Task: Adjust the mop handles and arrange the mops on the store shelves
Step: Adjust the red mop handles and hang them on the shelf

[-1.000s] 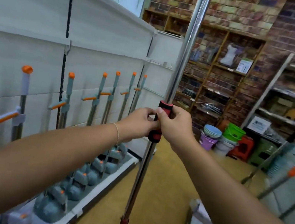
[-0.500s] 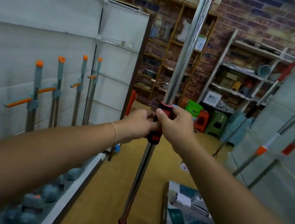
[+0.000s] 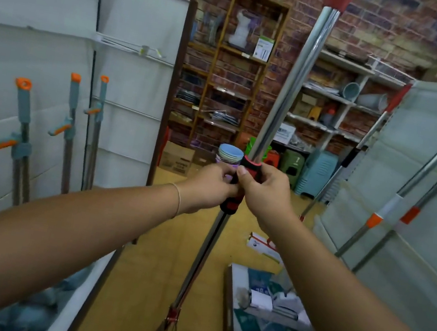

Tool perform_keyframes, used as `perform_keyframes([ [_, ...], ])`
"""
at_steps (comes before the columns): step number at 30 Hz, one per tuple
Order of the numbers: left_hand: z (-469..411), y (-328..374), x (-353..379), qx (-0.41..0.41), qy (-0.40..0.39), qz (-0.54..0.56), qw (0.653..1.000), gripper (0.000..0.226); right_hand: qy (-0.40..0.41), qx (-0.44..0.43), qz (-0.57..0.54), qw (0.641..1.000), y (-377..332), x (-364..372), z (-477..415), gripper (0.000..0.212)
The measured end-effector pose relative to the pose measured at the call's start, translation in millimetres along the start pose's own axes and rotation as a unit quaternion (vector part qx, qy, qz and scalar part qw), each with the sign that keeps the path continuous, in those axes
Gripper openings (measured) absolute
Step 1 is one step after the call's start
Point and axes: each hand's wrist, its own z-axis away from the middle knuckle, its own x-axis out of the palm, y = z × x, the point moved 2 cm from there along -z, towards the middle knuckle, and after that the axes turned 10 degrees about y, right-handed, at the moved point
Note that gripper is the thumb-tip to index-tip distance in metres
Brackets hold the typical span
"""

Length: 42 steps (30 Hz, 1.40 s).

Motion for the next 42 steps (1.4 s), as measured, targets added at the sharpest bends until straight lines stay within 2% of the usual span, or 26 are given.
perform_keyframes([
  [7, -60, -35, -16, -0.016, 0.001, -0.002, 1.000, 0.027, -0.019, 0.013, -0.030, 0.999, 37, 46, -52, 0.018],
  [11, -106, -62, -25, -0.024, 0.008, -0.028, 0.999, 0.028, -0.028, 0.023, -0.041, 0.999, 66, 76, -90, 0.011],
  [16, -174, -83, -26, -0.045, 0.009, -0.035, 0.998, 0.040, -0.044, 0.030, -0.063, 0.997, 93, 95, -148, 0.005],
  [22, -257, -68, -30, -0.078, -0.075, 0.000, 0.994, 0.043, -0.065, 0.042, -0.101, 0.992, 115, 99, -216, 0.008],
  [26, -302, -49, -26, -0.058, -0.083, 0.070, 0.992, 0.039, -0.056, 0.064, -0.100, 0.991, 138, 103, -249, 0.005],
  [32, -361, -35, -4, 0.024, -0.012, 0.068, 0.997, 0.022, -0.046, 0.087, -0.098, 0.990, 168, 118, -294, 0.007],
  [37, -410, -49, 11, 0.047, -0.031, 0.122, 0.991, 0.014, -0.022, 0.092, -0.074, 0.993, 189, 129, -328, 0.012],
  [42, -463, -66, 19, 0.063, -0.063, 0.136, 0.987, 0.013, -0.016, 0.098, -0.040, 0.994, 209, 139, -369, 0.003],
])
